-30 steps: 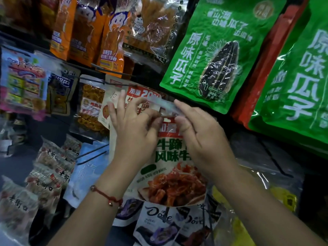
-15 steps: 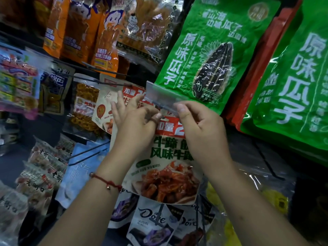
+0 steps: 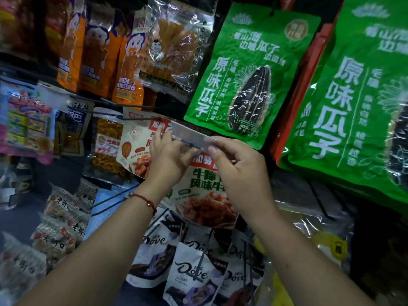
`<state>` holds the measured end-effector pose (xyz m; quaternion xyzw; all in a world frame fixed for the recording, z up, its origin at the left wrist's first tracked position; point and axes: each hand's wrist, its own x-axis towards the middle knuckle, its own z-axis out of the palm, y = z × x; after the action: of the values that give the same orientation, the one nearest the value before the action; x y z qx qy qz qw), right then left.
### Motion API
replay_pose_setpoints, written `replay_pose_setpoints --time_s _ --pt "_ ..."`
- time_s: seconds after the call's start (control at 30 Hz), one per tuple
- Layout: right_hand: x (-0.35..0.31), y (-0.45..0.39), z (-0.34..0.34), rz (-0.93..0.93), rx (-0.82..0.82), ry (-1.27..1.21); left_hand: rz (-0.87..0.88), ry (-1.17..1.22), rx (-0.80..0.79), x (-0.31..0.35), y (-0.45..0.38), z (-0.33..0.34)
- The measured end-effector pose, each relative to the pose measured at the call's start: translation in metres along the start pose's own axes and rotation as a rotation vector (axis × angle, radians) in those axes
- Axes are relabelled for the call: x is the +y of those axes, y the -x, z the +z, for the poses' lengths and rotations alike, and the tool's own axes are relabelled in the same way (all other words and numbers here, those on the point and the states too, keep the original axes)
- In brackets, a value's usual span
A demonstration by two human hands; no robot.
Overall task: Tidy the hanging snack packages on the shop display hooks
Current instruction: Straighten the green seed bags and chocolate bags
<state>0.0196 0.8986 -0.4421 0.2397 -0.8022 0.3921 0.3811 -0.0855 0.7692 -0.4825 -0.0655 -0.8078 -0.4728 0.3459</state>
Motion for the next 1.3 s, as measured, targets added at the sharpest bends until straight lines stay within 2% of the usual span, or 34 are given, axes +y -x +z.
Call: replay_pose_setpoints --time_s 0.13,0.43,0.6,0.7,0.83,0.9,1.17,1.3 --pt "-0.001 0.002 0.000 -0.004 -0.003 -0.014 0.124 -0.071 0.015 -0.025 0.002 0.000" --pt "-0.003 0.011 -0.004 -0.103 -0.105 0.133 0.091 -0.153 -0.125 -0.055 0.026 -0.022" --pt "-0.008 0.018 -0.005 -0.162 -0.161 0.369 0.112 -0.225 -0.182 -0.055 0.044 -0.055" --pt "-0.019 0.025 -0.008 -0.107 -0.243 0.419 0.151 -0.338 -0.210 -0.044 0.050 -0.090" --pt "-0.042 0.035 -0.023 0.000 -0.548 0.622 0.291 -0.529 -0.207 -0.008 0.048 -0.135" --pt "-0.058 0.036 -0.034 0.022 -0.628 0.662 0.338 -0.586 -0.246 0.021 0.046 -0.150" --pt "-0.146 0.004 -0.122 0.266 -0.758 0.356 0.440 -0.813 -0.467 0.148 0.042 -0.168" --pt "-0.172 -0.008 -0.169 0.281 -0.741 0.396 0.411 -0.762 -0.540 0.203 0.039 -0.168"
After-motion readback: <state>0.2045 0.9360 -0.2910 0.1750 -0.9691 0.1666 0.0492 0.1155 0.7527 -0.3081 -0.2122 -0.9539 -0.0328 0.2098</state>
